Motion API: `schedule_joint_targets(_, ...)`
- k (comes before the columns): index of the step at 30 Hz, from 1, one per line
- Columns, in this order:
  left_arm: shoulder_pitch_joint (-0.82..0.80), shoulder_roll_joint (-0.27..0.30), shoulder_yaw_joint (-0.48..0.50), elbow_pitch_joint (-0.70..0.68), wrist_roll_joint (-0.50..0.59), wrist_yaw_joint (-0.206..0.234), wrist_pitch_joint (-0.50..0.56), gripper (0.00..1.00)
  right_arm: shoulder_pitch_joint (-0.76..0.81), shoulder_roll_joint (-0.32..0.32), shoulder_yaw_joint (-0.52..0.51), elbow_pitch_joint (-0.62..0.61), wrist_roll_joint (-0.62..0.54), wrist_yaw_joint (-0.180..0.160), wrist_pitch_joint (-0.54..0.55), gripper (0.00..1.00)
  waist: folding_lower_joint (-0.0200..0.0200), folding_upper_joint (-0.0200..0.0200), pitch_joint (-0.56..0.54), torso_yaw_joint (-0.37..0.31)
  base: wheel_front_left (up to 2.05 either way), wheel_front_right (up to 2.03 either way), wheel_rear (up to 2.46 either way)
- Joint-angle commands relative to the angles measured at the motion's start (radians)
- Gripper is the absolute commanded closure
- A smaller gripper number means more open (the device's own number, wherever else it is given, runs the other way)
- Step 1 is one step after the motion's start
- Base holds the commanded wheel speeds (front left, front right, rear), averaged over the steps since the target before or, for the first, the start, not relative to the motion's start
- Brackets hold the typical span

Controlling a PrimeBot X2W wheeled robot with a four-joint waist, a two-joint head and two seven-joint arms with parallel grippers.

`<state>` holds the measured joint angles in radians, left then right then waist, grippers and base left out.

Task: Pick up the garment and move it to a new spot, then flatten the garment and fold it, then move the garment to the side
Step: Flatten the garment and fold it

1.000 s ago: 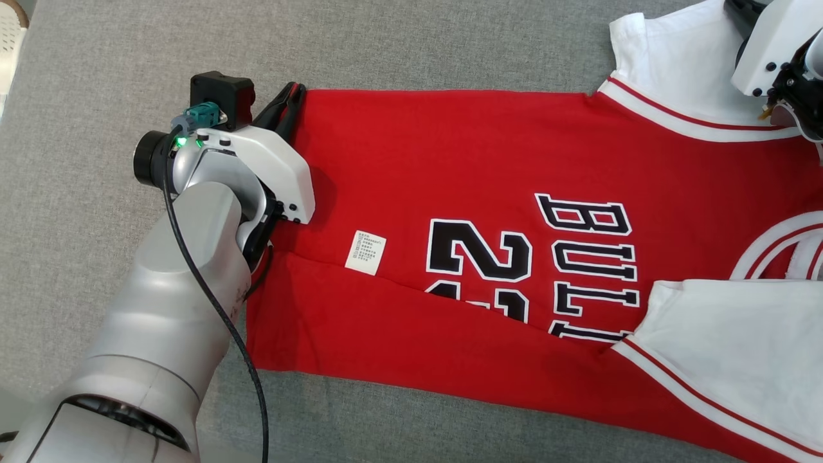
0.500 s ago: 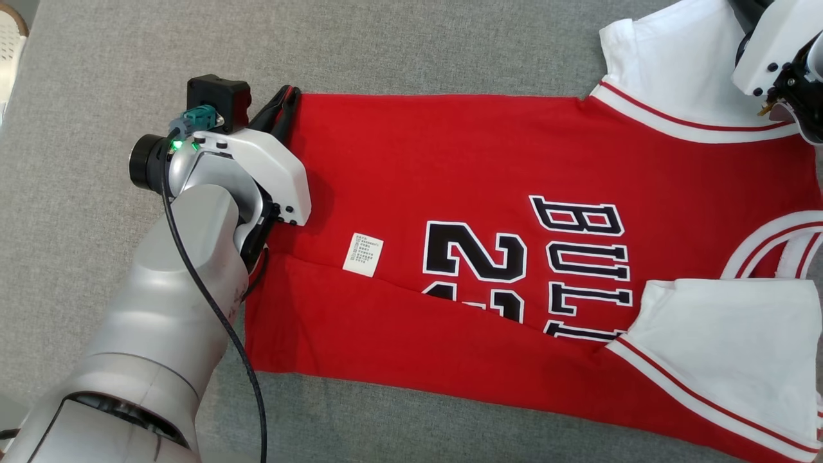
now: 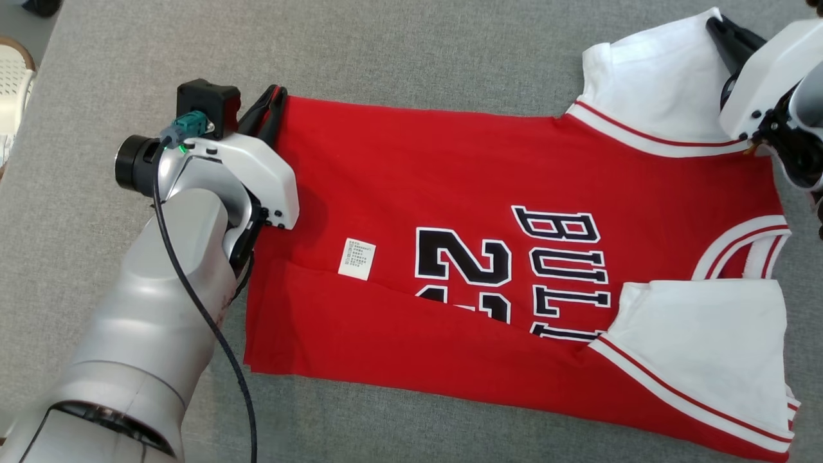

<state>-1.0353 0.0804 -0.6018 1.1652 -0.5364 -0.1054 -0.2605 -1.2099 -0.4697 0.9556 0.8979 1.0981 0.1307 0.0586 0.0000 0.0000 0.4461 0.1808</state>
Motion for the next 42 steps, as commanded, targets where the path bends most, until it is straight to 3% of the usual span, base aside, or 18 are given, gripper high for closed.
schedule_joint_targets(1,0.015,0.016,-0.002,-0.007,0.009,0.006,-0.006,1.0,0.015,-0.008,0.008,-0.013,0.012,0.0,-0.013,1.0,0.0,0.0,-0.012,-0.003,0.0,0.0,0.0)
schedule_joint_targets(15,0.124,0.062,-0.048,-0.083,0.097,0.005,-0.005,1.0,0.132,-0.067,0.083,-0.175,0.107,0.0,-0.094,1.0,0.0,0.0,-0.112,-0.022,0.0,0.0,0.0)
schedule_joint_targets(24,0.205,0.1,-0.066,-0.158,0.156,0.03,-0.005,1.0,0.219,-0.124,0.112,-0.291,0.148,0.0,-0.12,1.0,0.0,0.0,-0.162,-0.027,0.0,0.0,0.0)
schedule_joint_targets(42,0.374,0.164,-0.102,-0.288,0.237,0.068,-0.005,1.0,0.429,-0.247,0.108,-0.474,0.211,0.0,-0.059,1.0,0.0,0.0,-0.248,-0.034,0.0,0.0,0.0)
